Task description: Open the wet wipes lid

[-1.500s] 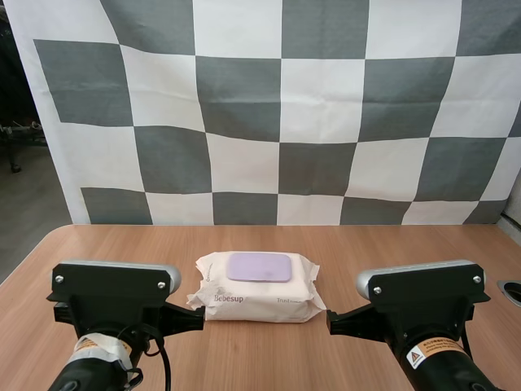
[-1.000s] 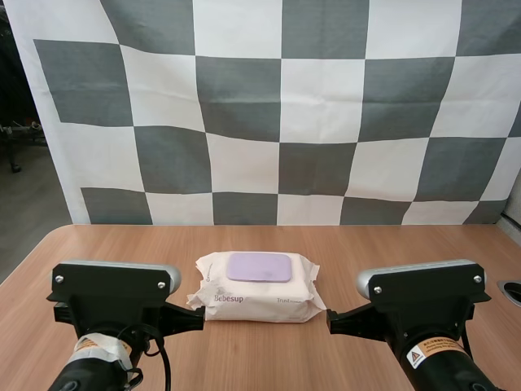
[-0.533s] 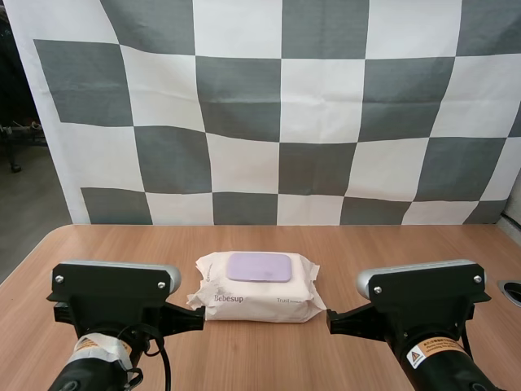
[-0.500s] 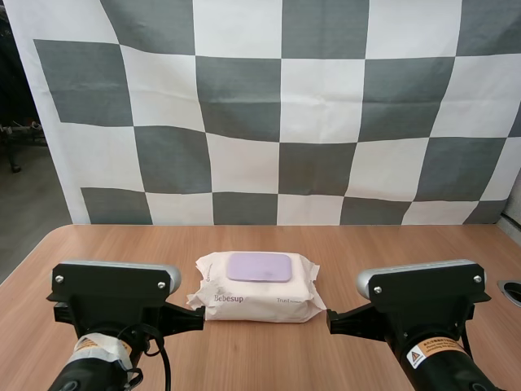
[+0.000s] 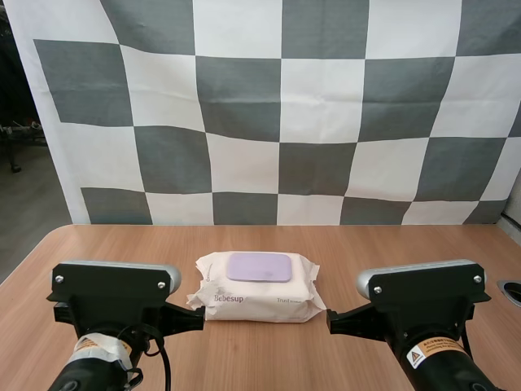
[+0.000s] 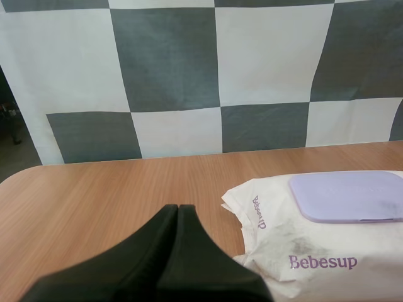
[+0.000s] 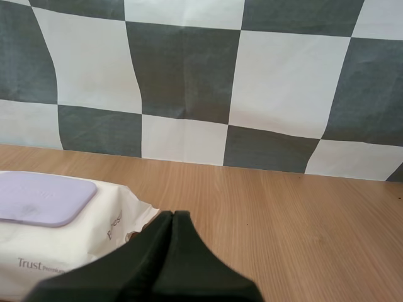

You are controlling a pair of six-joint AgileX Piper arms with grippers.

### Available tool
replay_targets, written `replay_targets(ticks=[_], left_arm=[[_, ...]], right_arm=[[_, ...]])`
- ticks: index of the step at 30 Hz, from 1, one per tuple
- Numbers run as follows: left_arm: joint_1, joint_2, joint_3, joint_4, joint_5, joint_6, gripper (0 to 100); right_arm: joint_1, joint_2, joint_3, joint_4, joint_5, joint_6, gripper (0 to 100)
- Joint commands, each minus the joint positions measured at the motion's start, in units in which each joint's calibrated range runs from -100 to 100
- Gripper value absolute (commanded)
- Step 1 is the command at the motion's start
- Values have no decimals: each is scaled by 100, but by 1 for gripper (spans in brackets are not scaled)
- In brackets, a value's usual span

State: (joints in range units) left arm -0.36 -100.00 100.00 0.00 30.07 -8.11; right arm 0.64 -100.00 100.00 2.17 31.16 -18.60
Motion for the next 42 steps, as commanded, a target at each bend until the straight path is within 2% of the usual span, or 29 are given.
replay_targets(ticks=[1, 28, 34, 39, 42], left_arm=[[1, 0, 0, 0, -12, 4, 1], [1, 0, 0, 0, -129, 4, 1], [1, 0, 0, 147, -1142, 4, 1], [1, 0, 0, 147, -2471, 4, 1], [1, 0, 0, 147, -3385, 4, 1]], right_arm=[[1, 0, 0, 5, -10, 3, 0], [1, 0, 0, 5, -10, 3, 0], [1, 0, 0, 5, -10, 3, 0], [1, 0, 0, -45, -139, 3, 0], [1, 0, 0, -287, -1468, 3, 0]])
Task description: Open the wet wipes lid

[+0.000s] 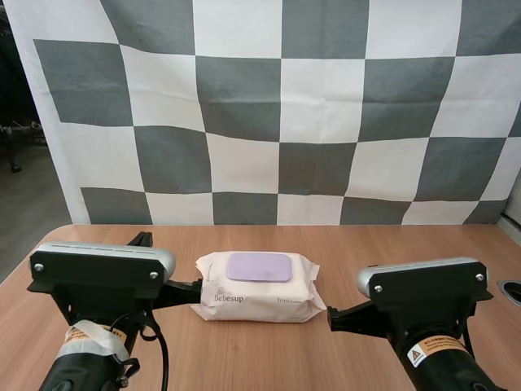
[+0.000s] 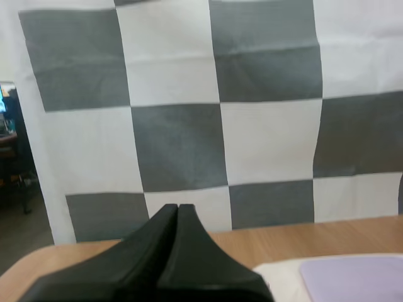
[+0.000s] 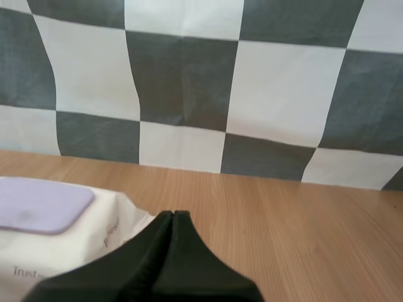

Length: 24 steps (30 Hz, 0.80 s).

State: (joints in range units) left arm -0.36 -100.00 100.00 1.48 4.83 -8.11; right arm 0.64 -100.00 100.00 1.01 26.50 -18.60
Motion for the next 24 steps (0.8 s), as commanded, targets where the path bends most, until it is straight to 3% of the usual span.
replay_targets(ticks=[1, 4, 8, 11, 13, 16, 18, 19, 21, 24], left_arm=[[1, 0, 0, -1, -1216, 4, 1], [1, 0, 0, -1, -2507, 4, 1], [1, 0, 0, 11, -6514, 4, 1], [1, 0, -165, 153, -8780, 302, 0], [1, 0, -578, 228, -8737, 728, 0], [1, 8, -1412, 228, -7501, 1053, 0], [1, 267, -2150, 228, -6254, 1053, 0], [1, 462, -2560, 228, -5590, 1053, 0], [1, 859, -3358, 228, -4472, 1207, 0], [1, 1807, -4752, 228, -2743, 1735, 0]], right_arm=[[1, 0, 0, -376, -1741, 3, 0], [1, 0, 0, -1032, -4082, -7, 0], [1, 0, 0, -1121, -7802, -7, 0], [1, 0, 0, -695, -10412, -40, 0], [1, 0, 0, -299, -11421, -80, 0], [1, 0, -599, -67, -11011, -307, 0], [1, 81, -1456, -101, -9063, -317, 0], [1, 197, -1850, -139, -8646, -374, 0], [1, 618, -2817, -307, -6557, -771, 0], [1, 1584, -4376, -1026, -4576, -1393, 0]])
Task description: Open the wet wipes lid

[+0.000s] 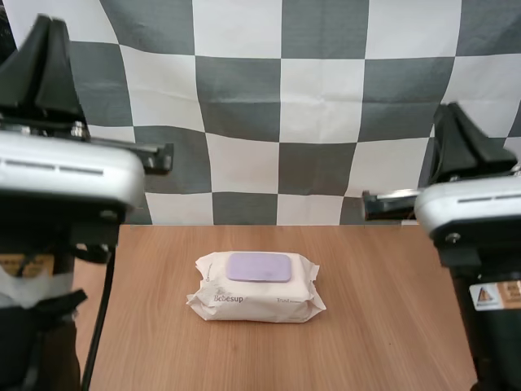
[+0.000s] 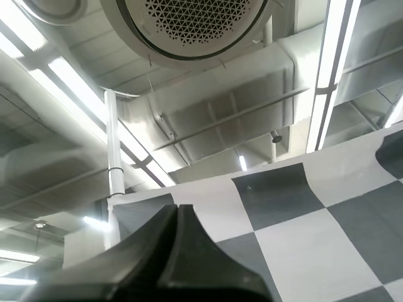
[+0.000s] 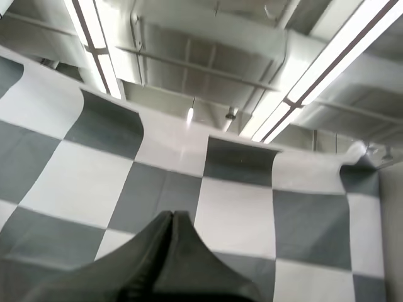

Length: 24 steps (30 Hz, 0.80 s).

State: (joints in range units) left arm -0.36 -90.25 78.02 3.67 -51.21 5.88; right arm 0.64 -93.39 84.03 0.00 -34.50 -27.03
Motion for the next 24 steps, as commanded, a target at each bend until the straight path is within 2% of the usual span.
replay_targets(ticks=[1, 4, 5, 6, 7, 9, 12, 14, 16, 20, 24], left_arm=[[1, 1092, -2929, 8, 3362, 559, 0], [1, 1997, -4286, 8, 5874, 1281, 0], [1, 2198, -4624, 32, 6762, 1478, 0], [1, 2470, -5095, 128, 8287, 1702, 0], [1, 2668, -5432, 220, 9614, 1762, 0], [1, 3011, -5775, 329, 11404, 1737, 0], [1, 3511, -5633, 800, 13187, 1737, 0], [1, 3703, -5276, 1184, 13624, 1694, 0], [1, 3770, -4726, 1609, 13499, 1441, 0], [1, 3689, -3131, 1957, 12394, 1060, 0], [29, 3572, -1661, 2401, 10796, 612, 0]], right_arm=[[-9, 1304, -3165, -1124, 1893, -706, 0], [-58, 2302, -4473, -1631, 4054, -1059, 0], [-74, 2637, -4910, -1643, 5109, -1118, 0], [-82, 3011, -5381, -1643, 6509, -1118, 0], [-82, 3238, -5650, -1657, 7456, -1118, 0], [-82, 3770, -6045, -1666, 9226, -1125, 0], [-82, 4156, -5891, -1709, 9976, -1342, 0], [-82, 4269, -5611, -1722, 10112, -1513, 0], [-82, 4279, -5272, -1760, 10068, -1658, 0], [-82, 4266, -4439, -1970, 9512, -1744, 0], [-82, 4266, -3624, -2277, 8686, -1744, 0]])
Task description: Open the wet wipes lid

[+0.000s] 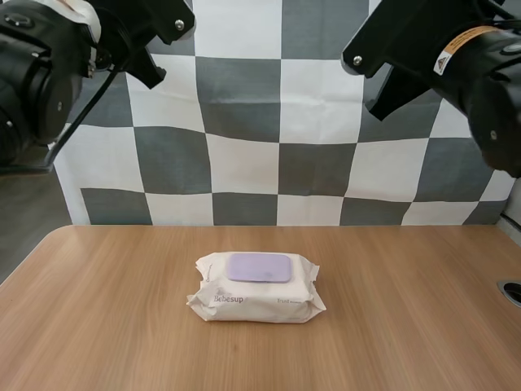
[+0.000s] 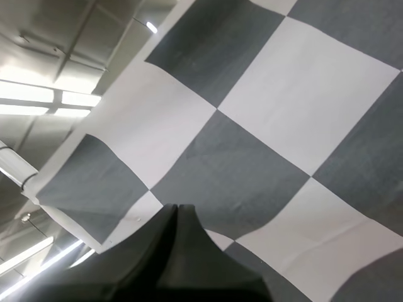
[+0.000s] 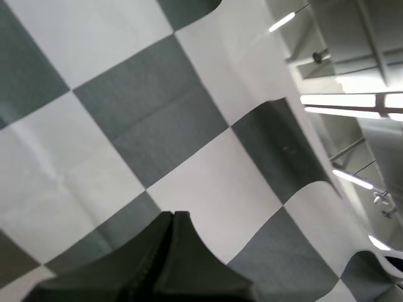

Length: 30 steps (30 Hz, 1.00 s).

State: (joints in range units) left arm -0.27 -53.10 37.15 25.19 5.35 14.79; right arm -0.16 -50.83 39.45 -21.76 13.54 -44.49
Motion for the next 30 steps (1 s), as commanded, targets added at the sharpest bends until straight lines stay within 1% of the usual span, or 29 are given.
replay_targets(ticks=[1, 3, 7, 8, 9, 10, 11, 13, 15, 19, 23, 24, 26, 30], left_arm=[[55, -159, 2685, 382, 4774, -397, 0], [217, -175, 3169, 514, 4016, -564, 0], [693, -175, 3657, 392, 2931, -576, 0], [828, -159, 3740, 276, 2656, -511, 0], [957, -145, 3805, 90, 2428, -392, 0], [1050, -84, 3854, -141, 2242, -251, 0], [1150, -12, 3893, -511, 2125, 39, 0], [1286, 184, 3904, -1525, 2171, 880, 0], [1365, 395, 3904, -2639, 2391, 1782, 0], [1414, 713, 3891, -4351, 3223, 3163, 0], [1423, 880, 3891, -5888, 4279, 4236, 0], [1423, 881, 3891, -6217, 4449, 4406, 0], [1423, 881, 3891, -6629, 4787, 4758, 0], [1423, 881, 3792, -6878, 5042, 4846, 0]], right_arm=[[-2, 11, 1000, -126, 3722, 13, 0], [-2, 11, 1271, -126, 3348, 13, 0], [-2, 11, 1560, -126, 2933, 136, 0], [-2, 11, 1599, -126, 2879, 146, 0], [-2, 11, 1655, -126, 2815, 159, 0], [-2, 11, 1687, -126, 2797, 159, 0], [-2, 11, 1715, -126, 2777, 159, 0], [-2, 11, 1765, -126, 2686, 159, 0], [-2, 11, 1765, -126, 2686, 168, 0], [-2, 11, 1765, -126, 2686, 168, 0], [-2, 11, 1765, -92, 2720, 167, 0], [-2, 11, 1765, -92, 2739, 167, 0], [-2, 11, 1765, -92, 2773, 167, 0], [-2, 11, 1765, -92, 2940, 167, 0]])
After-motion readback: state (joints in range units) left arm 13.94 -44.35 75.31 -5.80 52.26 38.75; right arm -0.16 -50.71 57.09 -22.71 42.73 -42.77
